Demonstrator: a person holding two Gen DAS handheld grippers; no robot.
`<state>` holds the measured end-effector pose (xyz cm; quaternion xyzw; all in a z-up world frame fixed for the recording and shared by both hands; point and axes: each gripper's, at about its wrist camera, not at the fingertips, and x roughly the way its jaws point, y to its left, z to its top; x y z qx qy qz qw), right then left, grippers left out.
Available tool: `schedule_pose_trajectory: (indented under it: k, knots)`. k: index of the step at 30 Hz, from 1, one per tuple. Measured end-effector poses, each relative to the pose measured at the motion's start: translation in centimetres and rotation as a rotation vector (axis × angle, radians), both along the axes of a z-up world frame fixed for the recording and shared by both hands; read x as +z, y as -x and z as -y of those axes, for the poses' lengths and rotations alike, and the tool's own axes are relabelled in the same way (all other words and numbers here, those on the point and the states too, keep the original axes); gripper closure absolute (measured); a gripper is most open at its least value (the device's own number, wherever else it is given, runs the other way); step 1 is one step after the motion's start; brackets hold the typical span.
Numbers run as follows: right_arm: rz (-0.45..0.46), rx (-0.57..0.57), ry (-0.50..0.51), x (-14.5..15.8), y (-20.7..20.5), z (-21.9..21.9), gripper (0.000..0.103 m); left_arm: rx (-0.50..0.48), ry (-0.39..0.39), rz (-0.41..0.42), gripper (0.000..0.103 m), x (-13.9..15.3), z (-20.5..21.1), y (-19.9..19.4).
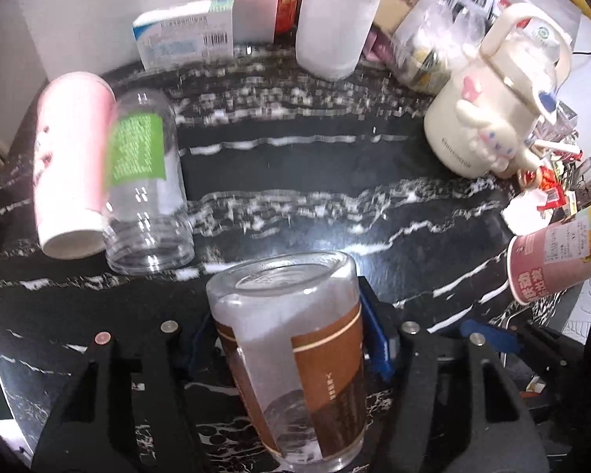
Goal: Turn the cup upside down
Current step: 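Rotate the right gripper to turn the jar upright, opening facing down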
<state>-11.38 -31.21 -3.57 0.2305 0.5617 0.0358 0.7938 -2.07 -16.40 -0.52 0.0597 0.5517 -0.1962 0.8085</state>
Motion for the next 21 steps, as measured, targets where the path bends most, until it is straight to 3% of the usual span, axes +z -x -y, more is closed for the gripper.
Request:
schedule_pose_trajectory:
  k: [14, 21]
  knots:
    - [0.047, -0.005, 0.030, 0.7, -0.7, 0.2, 0.033, 0.015, 0.017, 0.392, 0.045, 6.1, 0.7, -1.6]
    - [0.080, -0.015, 0.032, 1.1, -1.7, 0.1, 0.033, 0.046, 0.061, 0.350, 0.045, 4.9, 1.3, -5.5]
